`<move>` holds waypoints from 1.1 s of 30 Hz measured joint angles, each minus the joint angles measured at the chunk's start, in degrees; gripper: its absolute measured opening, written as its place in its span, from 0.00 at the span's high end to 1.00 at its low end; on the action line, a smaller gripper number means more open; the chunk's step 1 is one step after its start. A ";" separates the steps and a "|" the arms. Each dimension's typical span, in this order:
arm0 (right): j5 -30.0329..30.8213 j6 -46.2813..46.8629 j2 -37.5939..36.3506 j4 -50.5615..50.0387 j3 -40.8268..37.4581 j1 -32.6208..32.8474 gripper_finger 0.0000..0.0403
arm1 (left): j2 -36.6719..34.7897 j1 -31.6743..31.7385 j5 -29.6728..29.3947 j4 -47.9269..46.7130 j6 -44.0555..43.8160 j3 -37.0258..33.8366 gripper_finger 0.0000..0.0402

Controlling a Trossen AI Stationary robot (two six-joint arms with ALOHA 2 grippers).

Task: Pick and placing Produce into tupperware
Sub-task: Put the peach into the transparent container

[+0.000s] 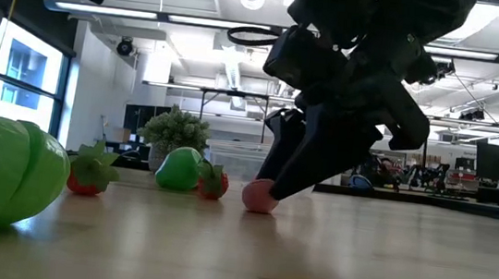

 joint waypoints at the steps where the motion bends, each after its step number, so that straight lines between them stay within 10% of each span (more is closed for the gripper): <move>1: -0.04 0.00 0.00 0.02 0.00 0.00 0.58 | -0.01 -0.02 0.00 -0.02 -0.02 0.00 0.99; 33: -1.74 0.49 1.55 1.77 0.02 -0.63 0.64 | -0.02 0.00 0.00 0.00 0.00 0.00 0.99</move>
